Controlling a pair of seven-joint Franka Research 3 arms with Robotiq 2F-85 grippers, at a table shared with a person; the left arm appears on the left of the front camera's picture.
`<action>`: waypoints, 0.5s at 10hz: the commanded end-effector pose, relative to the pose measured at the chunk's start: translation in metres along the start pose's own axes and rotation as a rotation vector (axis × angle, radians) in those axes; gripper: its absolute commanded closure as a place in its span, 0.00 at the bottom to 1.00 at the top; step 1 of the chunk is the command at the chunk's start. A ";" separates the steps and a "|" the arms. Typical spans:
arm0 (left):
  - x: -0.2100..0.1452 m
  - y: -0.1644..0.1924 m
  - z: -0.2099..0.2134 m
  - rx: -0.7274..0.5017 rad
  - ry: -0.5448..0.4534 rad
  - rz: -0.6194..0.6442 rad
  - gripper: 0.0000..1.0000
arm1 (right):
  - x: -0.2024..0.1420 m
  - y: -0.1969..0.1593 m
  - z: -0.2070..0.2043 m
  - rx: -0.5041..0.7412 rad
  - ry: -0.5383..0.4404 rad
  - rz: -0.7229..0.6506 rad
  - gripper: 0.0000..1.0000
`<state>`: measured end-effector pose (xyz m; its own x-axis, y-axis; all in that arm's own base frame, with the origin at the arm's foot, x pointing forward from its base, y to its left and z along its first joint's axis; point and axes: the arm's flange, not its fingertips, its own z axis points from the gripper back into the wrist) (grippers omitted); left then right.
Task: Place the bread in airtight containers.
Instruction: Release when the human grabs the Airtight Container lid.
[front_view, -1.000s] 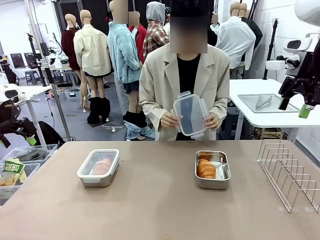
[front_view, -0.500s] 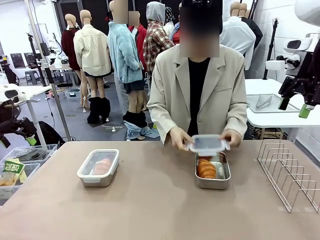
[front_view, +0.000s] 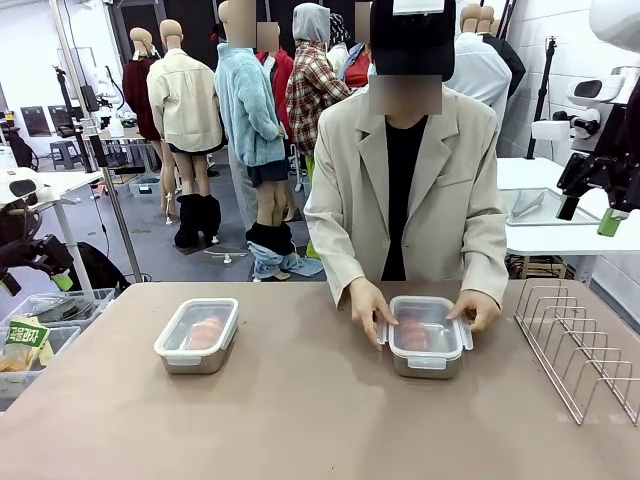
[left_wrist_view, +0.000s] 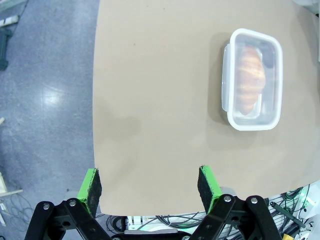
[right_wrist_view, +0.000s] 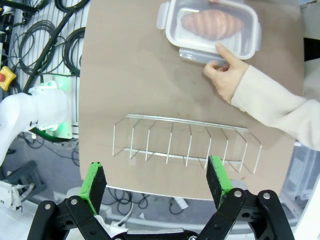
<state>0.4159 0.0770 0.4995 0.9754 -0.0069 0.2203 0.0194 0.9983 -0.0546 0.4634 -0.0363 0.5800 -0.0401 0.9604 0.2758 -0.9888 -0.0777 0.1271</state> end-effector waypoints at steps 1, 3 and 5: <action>-0.001 0.000 0.000 0.008 -0.010 0.015 0.00 | -0.001 0.002 0.001 0.003 0.009 0.002 0.00; -0.001 0.000 0.000 0.008 -0.010 0.015 0.00 | -0.001 0.002 0.001 0.003 0.009 0.002 0.00; -0.001 0.000 0.000 0.008 -0.010 0.015 0.00 | -0.001 0.002 0.001 0.003 0.009 0.002 0.00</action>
<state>0.4159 0.0770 0.4995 0.9754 -0.0069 0.2203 0.0194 0.9983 -0.0546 0.4634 -0.0363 0.5800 -0.0400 0.9604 0.2758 -0.9888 -0.0777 0.1271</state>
